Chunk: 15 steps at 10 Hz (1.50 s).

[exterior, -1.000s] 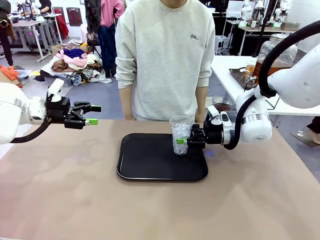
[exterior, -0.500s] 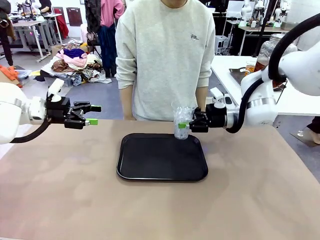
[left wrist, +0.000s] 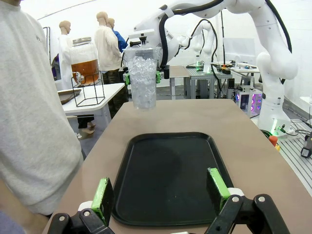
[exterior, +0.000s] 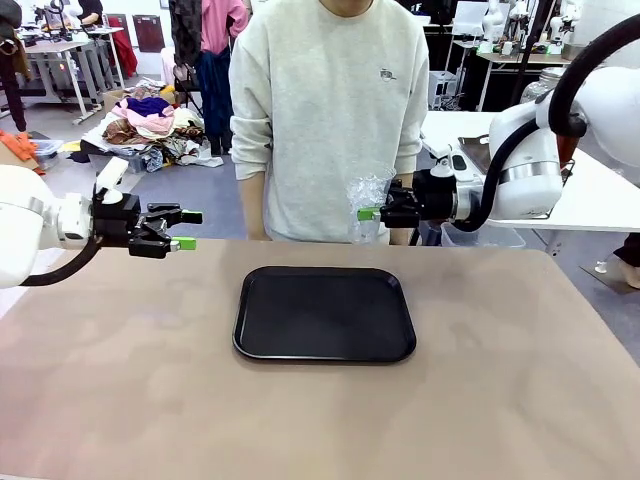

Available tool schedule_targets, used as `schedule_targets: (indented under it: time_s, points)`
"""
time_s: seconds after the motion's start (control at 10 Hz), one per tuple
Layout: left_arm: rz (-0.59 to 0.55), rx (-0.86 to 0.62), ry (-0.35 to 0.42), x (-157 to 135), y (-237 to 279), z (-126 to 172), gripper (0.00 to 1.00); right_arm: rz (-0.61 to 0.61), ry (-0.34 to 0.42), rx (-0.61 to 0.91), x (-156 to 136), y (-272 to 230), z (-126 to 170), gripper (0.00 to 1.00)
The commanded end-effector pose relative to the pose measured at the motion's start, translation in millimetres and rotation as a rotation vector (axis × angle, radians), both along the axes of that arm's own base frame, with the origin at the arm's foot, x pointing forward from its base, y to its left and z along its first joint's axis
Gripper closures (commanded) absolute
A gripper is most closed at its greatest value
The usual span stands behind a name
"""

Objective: Pour the drink into the iced cup.
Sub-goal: Pick up the iced cup indicated by the human and present it to them, then open the gripper to release the iced cup you were holding.

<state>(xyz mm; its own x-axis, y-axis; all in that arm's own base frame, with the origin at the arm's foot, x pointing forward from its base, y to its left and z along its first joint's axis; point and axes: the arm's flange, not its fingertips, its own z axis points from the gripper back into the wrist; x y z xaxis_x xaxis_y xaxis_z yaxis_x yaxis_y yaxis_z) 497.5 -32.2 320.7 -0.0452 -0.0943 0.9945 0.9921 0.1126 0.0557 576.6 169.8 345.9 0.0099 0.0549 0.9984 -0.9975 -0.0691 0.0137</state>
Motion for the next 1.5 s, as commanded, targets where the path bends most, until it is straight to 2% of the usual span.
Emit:
schedule_targets:
  time_s: [0.0,1.4]
  points:
    - [0.007,-0.007,-0.004,0.1,-1.0,1.8,0.0,0.001,0.0,-0.001,-1.8,0.2,-2.8,0.3]
    - [0.007,-0.007,-0.004,0.1,-1.0,1.8,0.0,0.001,0.0,-0.001,-1.8,0.2,-2.8,0.3]
